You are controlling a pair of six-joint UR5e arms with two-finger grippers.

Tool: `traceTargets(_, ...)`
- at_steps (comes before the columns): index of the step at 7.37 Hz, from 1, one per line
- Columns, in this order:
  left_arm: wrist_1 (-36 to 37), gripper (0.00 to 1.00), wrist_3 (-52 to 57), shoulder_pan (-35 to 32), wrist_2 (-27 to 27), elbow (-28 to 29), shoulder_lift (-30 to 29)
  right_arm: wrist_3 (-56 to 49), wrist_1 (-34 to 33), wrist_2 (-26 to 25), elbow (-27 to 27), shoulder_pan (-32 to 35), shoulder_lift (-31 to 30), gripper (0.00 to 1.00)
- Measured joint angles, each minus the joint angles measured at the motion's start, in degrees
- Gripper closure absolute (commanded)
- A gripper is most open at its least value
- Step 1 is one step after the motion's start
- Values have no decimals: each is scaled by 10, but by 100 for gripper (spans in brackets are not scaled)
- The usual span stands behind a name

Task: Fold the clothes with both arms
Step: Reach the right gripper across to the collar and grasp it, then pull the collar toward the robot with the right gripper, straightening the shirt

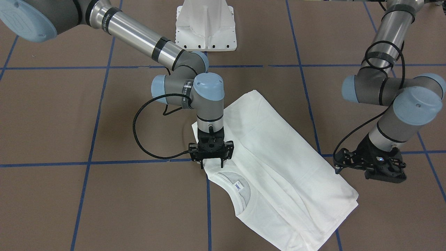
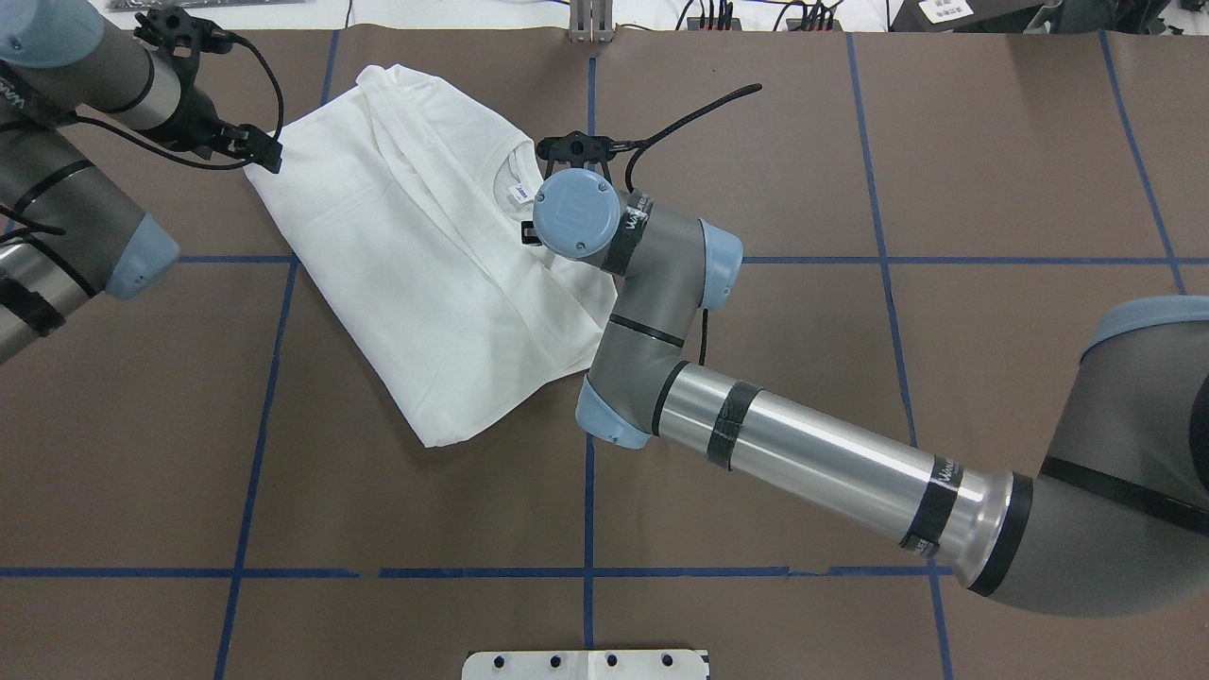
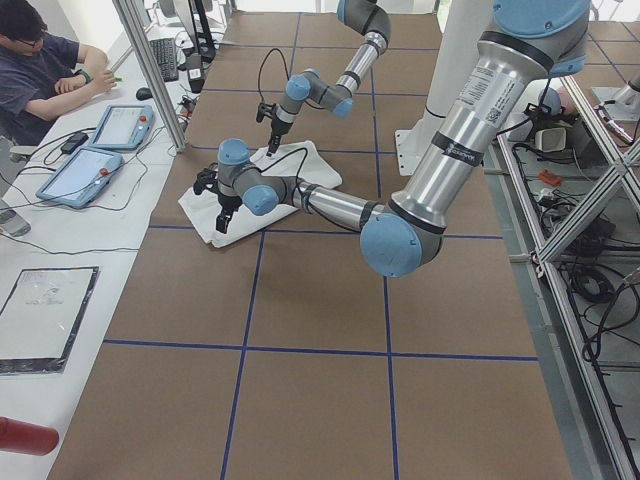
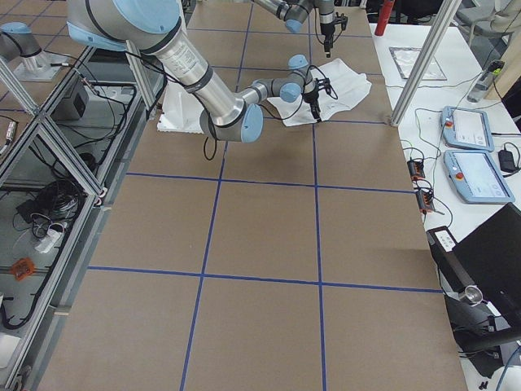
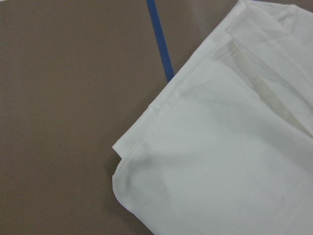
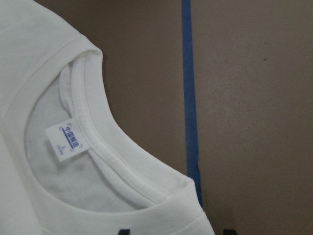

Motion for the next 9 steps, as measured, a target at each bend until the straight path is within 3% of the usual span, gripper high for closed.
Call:
traceTargets(1, 0, 0, 0, 0, 0, 0, 0, -3, 0, 0, 0, 0, -1, 42)
traceTargets(2, 0, 0, 0, 0, 0, 0, 0, -4, 0, -1, 0, 0, -1, 94)
traceTargets(3, 0, 0, 0, 0, 0, 0, 0, -5, 0, 0, 0, 0, -1, 100)
traceTargets(7, 0, 0, 0, 0, 0, -1, 0, -4, -1, 2, 10, 2, -2, 100)
traceTargets(9, 0, 0, 0, 0, 0, -2, 0, -3, -13, 4, 97, 3, -60, 100)
